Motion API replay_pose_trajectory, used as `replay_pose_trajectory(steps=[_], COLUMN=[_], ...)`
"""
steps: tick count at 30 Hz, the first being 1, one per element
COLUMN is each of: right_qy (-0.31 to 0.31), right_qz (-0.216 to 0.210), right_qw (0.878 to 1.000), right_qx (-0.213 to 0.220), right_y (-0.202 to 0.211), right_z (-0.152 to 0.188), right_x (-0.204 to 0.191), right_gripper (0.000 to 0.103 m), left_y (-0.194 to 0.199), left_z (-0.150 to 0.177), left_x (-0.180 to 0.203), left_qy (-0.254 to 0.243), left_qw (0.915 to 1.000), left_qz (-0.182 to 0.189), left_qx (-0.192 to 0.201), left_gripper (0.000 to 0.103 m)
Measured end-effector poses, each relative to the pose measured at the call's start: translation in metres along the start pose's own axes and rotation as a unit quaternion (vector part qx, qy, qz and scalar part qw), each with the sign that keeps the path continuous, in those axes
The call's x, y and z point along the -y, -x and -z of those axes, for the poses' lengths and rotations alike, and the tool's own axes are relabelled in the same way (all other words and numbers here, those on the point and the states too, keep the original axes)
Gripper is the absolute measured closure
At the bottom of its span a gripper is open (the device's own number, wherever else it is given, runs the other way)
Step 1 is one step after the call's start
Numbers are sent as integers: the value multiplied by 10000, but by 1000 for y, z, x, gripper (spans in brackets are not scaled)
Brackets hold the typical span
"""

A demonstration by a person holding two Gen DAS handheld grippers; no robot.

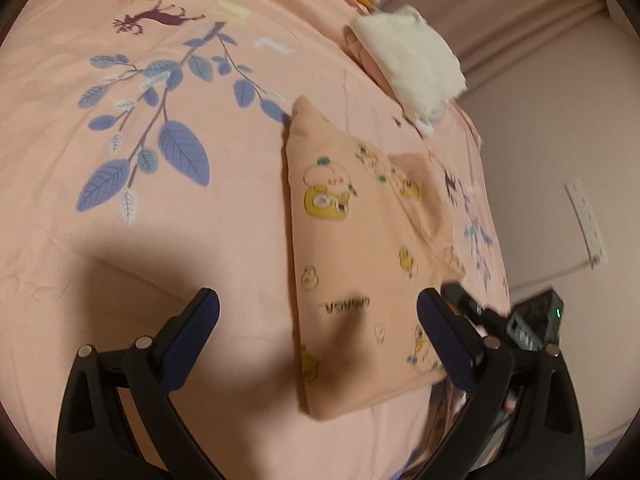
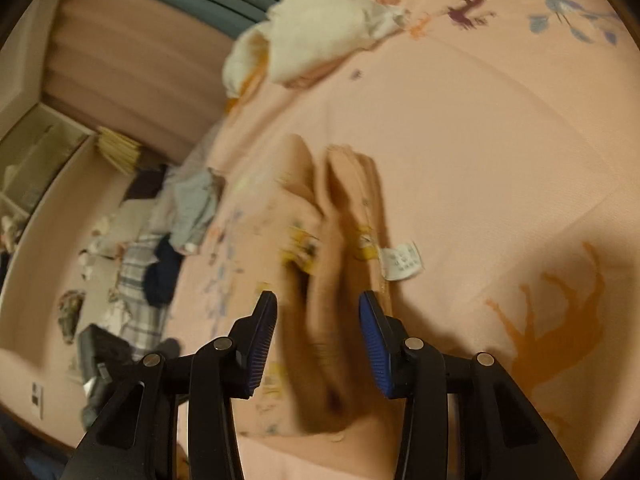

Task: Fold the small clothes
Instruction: 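Release the shirt with the left tool and press the fold with the right tool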

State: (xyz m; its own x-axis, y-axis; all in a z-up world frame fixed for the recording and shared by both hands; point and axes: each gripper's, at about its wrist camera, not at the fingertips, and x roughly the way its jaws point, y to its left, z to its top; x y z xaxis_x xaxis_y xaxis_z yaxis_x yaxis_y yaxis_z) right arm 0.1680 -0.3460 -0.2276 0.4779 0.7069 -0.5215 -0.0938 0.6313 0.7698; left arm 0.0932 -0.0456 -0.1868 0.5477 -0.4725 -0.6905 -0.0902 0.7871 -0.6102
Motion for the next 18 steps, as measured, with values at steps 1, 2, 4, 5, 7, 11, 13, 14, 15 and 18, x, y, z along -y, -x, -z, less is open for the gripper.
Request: replay_pose_trajectory(steps=[1,2,4,5,7,11,13,14,15,18], right_qy=[-125,-204,-117,-7,102,-156,-629,-895,-1044,-1179], right_qz=[-39,-77,-44,-5,-69,-593,-1207,-1544,-1640,-1258], right_qw=[9999,9998,9999,10000,9999,9981,9906,9835,9800,9841], right_qx=[-22,-12,20,24,-7,-80,123,306,429,422], right_y=[-1,-1,3,3,-3,-12,-8,-3,0,0], right_z=[0,-1,-1,1,6,15,19,23,26,32], right_x=[4,6,4,2,-1,3,17,27,34,41], right_gripper=[59,56,55,55,59,91,92,92,92,92], left_y=[2,4,1,1,-3,-8,-5,-4,-3,-1], left_z=[4,5,9,11,11,10,12,13,14,15], left_x=[0,2,7,6,0,-4,-3,-3,-3,-3], left_qy=[-129,-227,-381,-414,-306,-27,-23,-46,-61,-88], left_qw=[9999,9997,9991,9988,9989,10000,10000,10000,10000,9999], left_qz=[8,-14,-99,-158,-318,-39,-26,-48,-59,24], left_qx=[-16,15,129,196,158,-30,-14,-15,-20,-45], left_gripper=[4,4,4,4,4,4,4,4,4,4])
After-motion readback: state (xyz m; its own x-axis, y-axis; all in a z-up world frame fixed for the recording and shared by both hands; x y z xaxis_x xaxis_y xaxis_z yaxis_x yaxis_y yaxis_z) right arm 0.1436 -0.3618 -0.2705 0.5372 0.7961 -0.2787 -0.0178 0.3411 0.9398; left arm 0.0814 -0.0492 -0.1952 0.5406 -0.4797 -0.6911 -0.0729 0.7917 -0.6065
